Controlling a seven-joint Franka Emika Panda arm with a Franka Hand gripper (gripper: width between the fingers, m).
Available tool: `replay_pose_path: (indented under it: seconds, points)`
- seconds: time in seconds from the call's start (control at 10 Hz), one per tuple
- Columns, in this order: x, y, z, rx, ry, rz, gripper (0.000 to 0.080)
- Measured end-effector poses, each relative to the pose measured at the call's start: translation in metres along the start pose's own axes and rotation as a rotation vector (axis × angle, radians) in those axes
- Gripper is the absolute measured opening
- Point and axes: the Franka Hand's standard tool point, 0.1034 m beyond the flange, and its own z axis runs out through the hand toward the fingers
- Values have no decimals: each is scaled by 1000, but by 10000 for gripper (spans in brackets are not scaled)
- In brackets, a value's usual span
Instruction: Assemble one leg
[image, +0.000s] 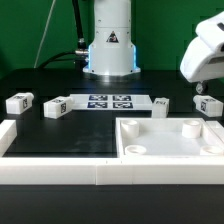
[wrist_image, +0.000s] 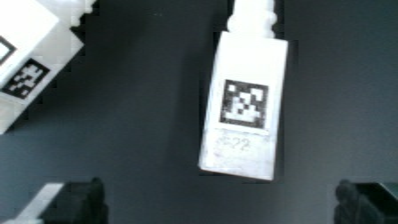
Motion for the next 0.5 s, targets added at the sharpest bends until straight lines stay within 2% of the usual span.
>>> replay_pose_path:
  seconds: [0.4, 0.5]
  points:
    - [-7, -1, 9, 16, -327, -5, 649]
    - [-2, -3, 17, 13, -338, 28, 649]
